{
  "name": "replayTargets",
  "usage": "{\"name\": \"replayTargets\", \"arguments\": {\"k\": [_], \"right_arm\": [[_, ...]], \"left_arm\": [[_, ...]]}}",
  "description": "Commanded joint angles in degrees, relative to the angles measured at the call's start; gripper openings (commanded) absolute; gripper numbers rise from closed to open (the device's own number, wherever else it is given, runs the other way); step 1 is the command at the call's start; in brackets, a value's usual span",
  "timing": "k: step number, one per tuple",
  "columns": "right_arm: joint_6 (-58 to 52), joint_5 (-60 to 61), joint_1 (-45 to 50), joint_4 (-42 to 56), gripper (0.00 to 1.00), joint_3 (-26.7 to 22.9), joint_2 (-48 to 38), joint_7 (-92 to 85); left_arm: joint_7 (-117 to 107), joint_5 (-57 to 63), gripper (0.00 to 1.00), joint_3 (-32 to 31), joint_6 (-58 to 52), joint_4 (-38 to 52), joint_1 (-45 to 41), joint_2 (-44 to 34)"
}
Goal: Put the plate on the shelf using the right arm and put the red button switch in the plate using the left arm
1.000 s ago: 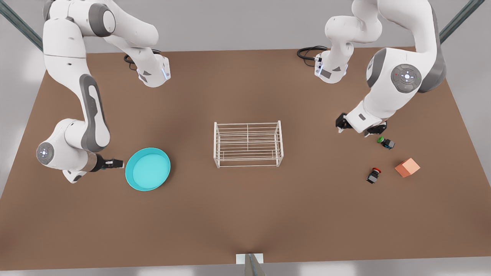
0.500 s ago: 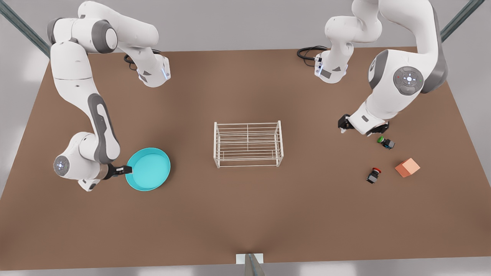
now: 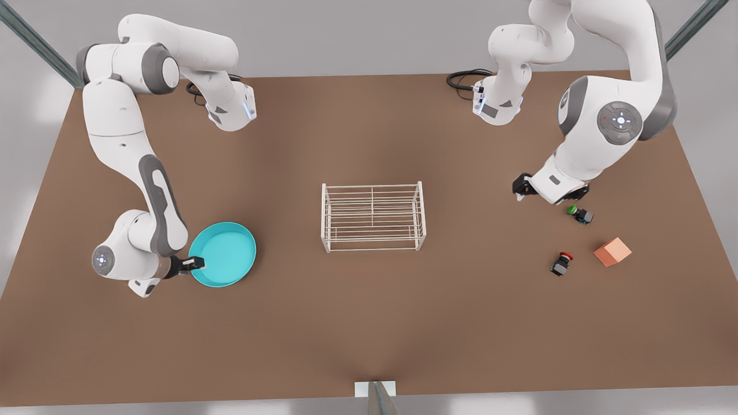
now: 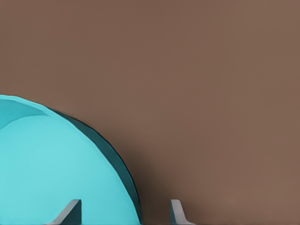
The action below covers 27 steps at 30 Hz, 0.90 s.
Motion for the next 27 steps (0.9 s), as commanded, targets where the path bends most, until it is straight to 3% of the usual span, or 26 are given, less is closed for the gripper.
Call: {"name": "replayTargets", "arguments": {"k": [1,5,8,15,27], "right_arm": [[-0.23,0.12,-0.24,-0.28,0.77,0.02,0.05,-4.0],[0.12,0.12,-1.47,-1.25,0.69,0.02,0.4,-5.15],[-0.14,0.12,-1.38,-1.17,0.5,0.02,0.31,-6.2],[-1.02,0.21,-1.12,-1.17,0.43,0.55,0.22,-6.03],[-3.83,0.21,-1.2,-0.55,0.13,0.9,-0.74,-6.29]], "left_arm": [[-0.65,0.04,1.0,-0.1,0.13,0.01,-0.47,-0.06],[-0.65,0.04,1.0,-0.1,0.13,0.01,-0.47,-0.06],[-0.65,-0.04,1.0,-0.1,0.22,-0.07,-0.47,0.02],[-0.65,-0.04,1.0,-0.1,0.05,-0.07,-0.47,-0.06],[-0.65,-0.13,1.0,-0.01,0.22,-0.07,-0.47,0.02]]}}
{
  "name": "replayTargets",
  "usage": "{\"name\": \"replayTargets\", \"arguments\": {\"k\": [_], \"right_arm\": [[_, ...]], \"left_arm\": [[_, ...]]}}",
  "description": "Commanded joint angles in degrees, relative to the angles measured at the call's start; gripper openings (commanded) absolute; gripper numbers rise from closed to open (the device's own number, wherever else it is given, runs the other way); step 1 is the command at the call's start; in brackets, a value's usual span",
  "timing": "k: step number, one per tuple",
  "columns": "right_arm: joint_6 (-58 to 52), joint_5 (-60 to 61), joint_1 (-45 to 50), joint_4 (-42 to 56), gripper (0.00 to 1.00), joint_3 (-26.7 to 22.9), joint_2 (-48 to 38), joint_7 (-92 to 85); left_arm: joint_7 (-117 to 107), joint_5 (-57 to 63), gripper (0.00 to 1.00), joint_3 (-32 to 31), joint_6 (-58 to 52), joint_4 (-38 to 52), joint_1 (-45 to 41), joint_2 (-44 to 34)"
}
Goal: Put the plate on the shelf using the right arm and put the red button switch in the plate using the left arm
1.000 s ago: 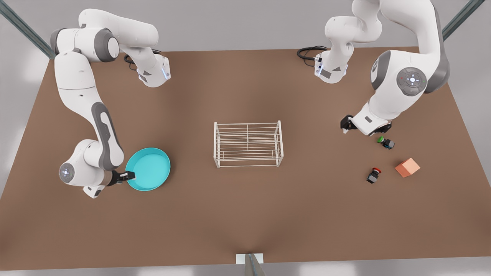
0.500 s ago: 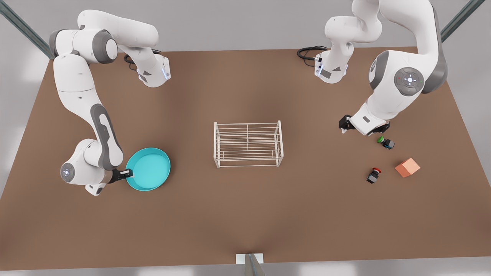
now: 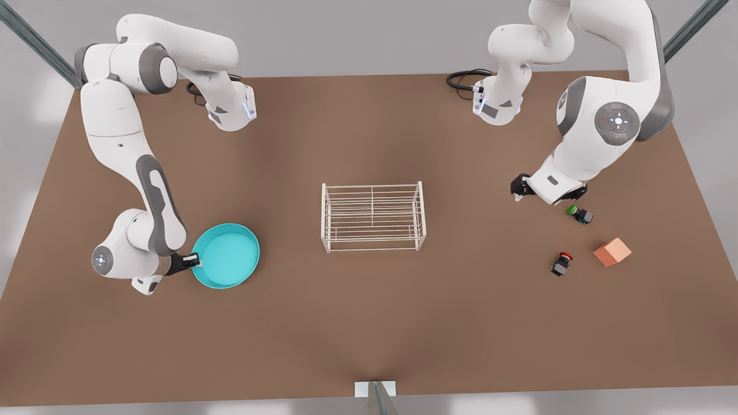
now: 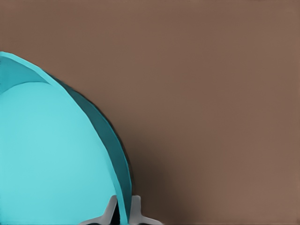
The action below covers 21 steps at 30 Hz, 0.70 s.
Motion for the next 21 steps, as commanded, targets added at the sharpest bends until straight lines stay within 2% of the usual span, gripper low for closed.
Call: {"name": "replayTargets", "arguments": {"k": [1,12,16,21], "right_arm": [[-2.06,-0.6,0.0,0.1,0.13,0.01,-0.53,-0.9],[-8.57,0.72,0.09,0.45,0.12,0.09,-4.66,-1.08],[-15.33,2.56,0.18,0.89,0.11,1.68,-8.97,-0.02],[-21.84,2.92,0.18,0.98,0.11,6.16,-13.45,4.37]], "left_arm": [[-0.18,0.04,1.0,-0.02,-0.08,0.02,-0.14,-0.07],[0.34,0.13,1.0,-0.02,1.86,-1.21,0.13,0.29],[0.43,0.13,1.0,-0.02,1.94,-1.3,0.13,0.29],[3.5,0.21,1.0,-0.02,2.03,-1.56,0.13,0.02]]}}
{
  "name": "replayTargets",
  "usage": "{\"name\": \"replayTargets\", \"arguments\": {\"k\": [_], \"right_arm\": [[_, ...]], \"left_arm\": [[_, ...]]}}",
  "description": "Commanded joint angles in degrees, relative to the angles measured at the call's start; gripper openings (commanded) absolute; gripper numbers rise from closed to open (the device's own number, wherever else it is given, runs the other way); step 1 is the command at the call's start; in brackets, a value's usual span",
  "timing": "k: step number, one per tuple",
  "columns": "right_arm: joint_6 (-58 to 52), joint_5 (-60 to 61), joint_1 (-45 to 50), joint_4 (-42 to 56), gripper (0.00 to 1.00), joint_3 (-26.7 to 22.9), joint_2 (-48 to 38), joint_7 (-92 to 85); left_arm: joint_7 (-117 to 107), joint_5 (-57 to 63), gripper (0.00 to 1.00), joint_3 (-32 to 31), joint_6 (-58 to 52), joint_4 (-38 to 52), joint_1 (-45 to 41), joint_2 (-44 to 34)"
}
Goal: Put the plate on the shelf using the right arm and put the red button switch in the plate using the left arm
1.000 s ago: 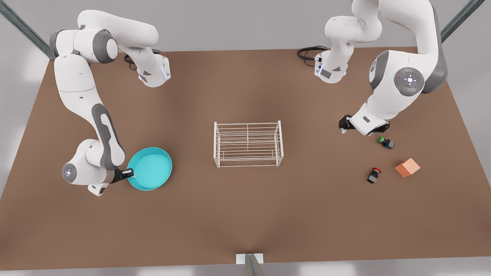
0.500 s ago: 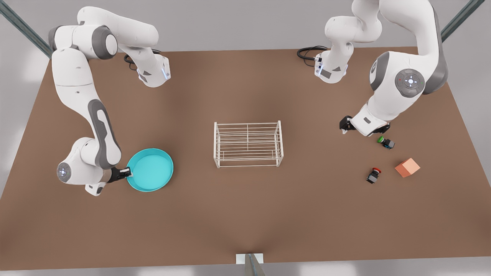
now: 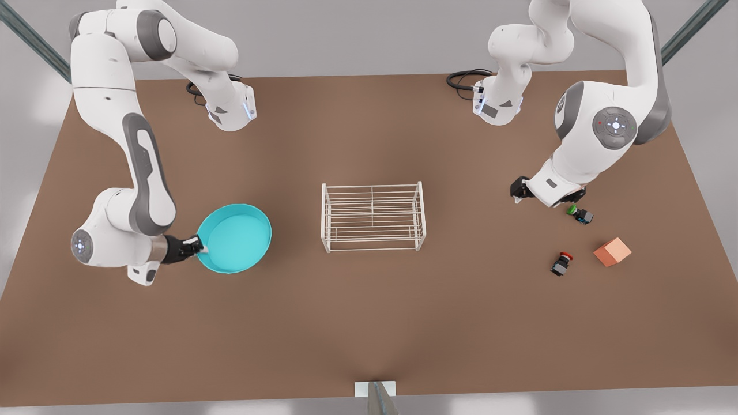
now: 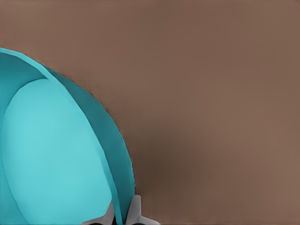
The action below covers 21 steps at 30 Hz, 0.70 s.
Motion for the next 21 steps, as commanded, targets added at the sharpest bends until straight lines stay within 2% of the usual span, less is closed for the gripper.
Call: {"name": "replayTargets", "arguments": {"k": [1,4,5,7,13,15,17,21], "right_arm": [[-7.18,-0.29,0.03,0.02,0.11,1.52,-1.43,6.62],[-9.55,-0.29,0.03,0.73,0.12,5.3,-3.01,10.66],[-10.08,0.06,0.03,0.73,0.12,7.24,-3.63,11.9],[-11.75,0.06,0.03,1.78,0.11,10.31,-3.89,13.57],[-11.4,0.23,1.34,1.96,0.12,20.69,-4.16,25.69],[-11.31,0.23,5.12,4.15,0.12,20.69,-3.54,30.44],[-7.71,0.23,7.76,4.51,0.12,20.69,-2.31,32.64],[-2.88,0.23,13.38,8.99,0.12,20.34,2.7,39.49]], "left_arm": [[7.21,0.1,1.0,0.14,0.79,-0.34,0.26,-0.06],[20.28,0.01,1.0,1.89,2.81,-1.31,0.43,0.11],[31.55,0.01,1.0,3.82,4.22,-1.31,0.69,0.9],[42.45,-0.34,1.0,4.09,7.65,-3.24,3.68,2.13],[62.67,-5.0,1.0,4.09,17.49,-3.59,10.54,11.71],[62.41,-5.26,1.0,4.09,19.87,-3.15,12.91,15.4],[51.52,-4.65,1.0,4.27,22.5,-2.98,13.18,17.16],[62.23,-4.47,1.0,4.27,30.15,-2.01,14.58,21.64]]}}
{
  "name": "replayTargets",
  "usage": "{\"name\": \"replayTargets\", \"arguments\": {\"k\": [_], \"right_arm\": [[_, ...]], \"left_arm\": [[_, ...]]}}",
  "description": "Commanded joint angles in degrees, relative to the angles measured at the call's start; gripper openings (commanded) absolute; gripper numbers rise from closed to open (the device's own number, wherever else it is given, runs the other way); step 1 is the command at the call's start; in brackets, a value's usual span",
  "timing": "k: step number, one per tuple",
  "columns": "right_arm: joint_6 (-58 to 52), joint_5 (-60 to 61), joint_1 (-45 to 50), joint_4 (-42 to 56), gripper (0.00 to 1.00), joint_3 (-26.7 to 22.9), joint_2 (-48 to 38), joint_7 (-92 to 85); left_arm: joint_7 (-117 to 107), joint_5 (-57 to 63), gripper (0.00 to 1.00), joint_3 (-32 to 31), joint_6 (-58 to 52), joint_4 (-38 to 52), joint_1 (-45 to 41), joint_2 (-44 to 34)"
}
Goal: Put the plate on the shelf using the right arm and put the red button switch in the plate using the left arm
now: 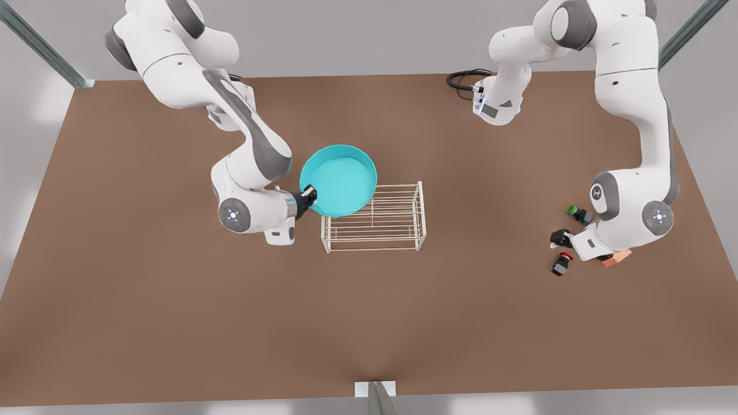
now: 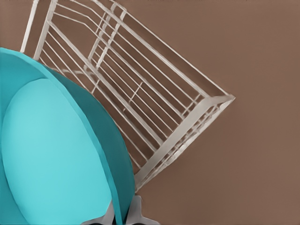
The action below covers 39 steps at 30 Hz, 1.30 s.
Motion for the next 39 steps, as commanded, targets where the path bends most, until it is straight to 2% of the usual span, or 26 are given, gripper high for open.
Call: {"name": "replayTargets", "arguments": {"k": [1,10,11,12,13,15,17,19,20,22,23,25,32,34,35,37,38,39], "right_arm": [[4.23,-0.56,1.57,1.95,0.12,-0.12,1.77,22.38],[12.93,-0.65,5.35,3.36,0.12,-0.21,6.25,27.48],[12.93,-0.65,5.35,3.36,0.16,-0.21,6.25,27.48],[13.19,-0.74,5.18,3.36,0.76,-0.21,6.25,27.48],[13.55,-0.91,4.74,3.18,1.0,-0.21,6.07,27.48],[12.94,-0.83,4.39,3.1,1.0,-2.84,2.66,27.21],[8.81,-0.74,0.35,2.75,1.0,-3.2,-4.38,27.04],[-2.43,-3.19,-4.75,7.21,1.0,-3.38,-8.52,27.65],[-9.03,-12.23,-7.04,11.0,1.0,-3.55,-8.43,26.95],[-10.18,-26.22,-14.06,12.06,1.0,-3.64,-8.25,8.59],[-10.18,-29.04,-18.72,11.97,1.0,-3.64,-8.08,3.14],[-10.18,-32.55,-20.13,11.89,1.0,-3.64,-7.64,0.49],[-10.18,-32.82,-20.58,11.53,1.0,-3.73,-5.79,1.2],[-10.18,-32.82,-20.49,11.53,1.0,-3.64,-5.79,1.37],[-10.18,-32.82,-20.4,11.53,1.0,-3.55,-5.79,1.55],[-10.18,-32.73,-20.4,11.62,1.0,-3.47,-5.79,1.99],[-10.18,-32.73,-20.31,11.62,1.0,-3.38,-5.79,1.99],[-10.18,-32.64,-20.31,11.53,1.0,-3.38,-5.79,2.08]], "left_arm": [[28.5,-0.04,1.0,0.0,9.99,0.1,1.05,1.81],[31.84,0.05,1.0,0.0,17.82,1.95,0.79,9.28],[32.89,0.05,1.0,0.0,17.11,1.25,0.88,8.93],[33.69,-0.04,1.0,0.0,16.76,1.24,1.14,9.02],[33.25,-0.04,1.0,0.0,16.76,1.16,1.14,9.37],[32.9,-0.39,1.0,0.0,17.11,1.24,1.14,10.6],[32.02,-0.66,1.0,0.0,16.94,-0.16,1.14,10.25],[30.35,-0.66,1.0,0.0,16.85,-0.95,1.23,10.25],[30.26,-0.66,1.0,0.0,16.93,-0.87,1.23,10.77],[30.26,-0.57,1.0,0.0,17.46,-0.69,1.4,11.48],[30.35,-0.3,1.0,0.09,17.64,-0.51,1.67,11.83],[30.53,-0.04,1.0,0.27,18.43,-0.43,2.28,12.0],[30.44,-0.13,1.0,0.44,22.12,-0.43,2.81,14.82],[30.44,-0.13,0.96,0.44,23.26,-0.43,2.81,15.34],[30.44,-0.13,0.87,0.44,23.35,-0.43,2.81,15.43],[30.35,-0.13,0.49,0.44,23.35,-0.34,2.72,15.43],[30.26,-0.13,0.4,0.44,23.35,-0.43,2.72,15.43],[28.6,-0.13,0.35,0.44,23.26,-0.43,2.55,15.43]]}}
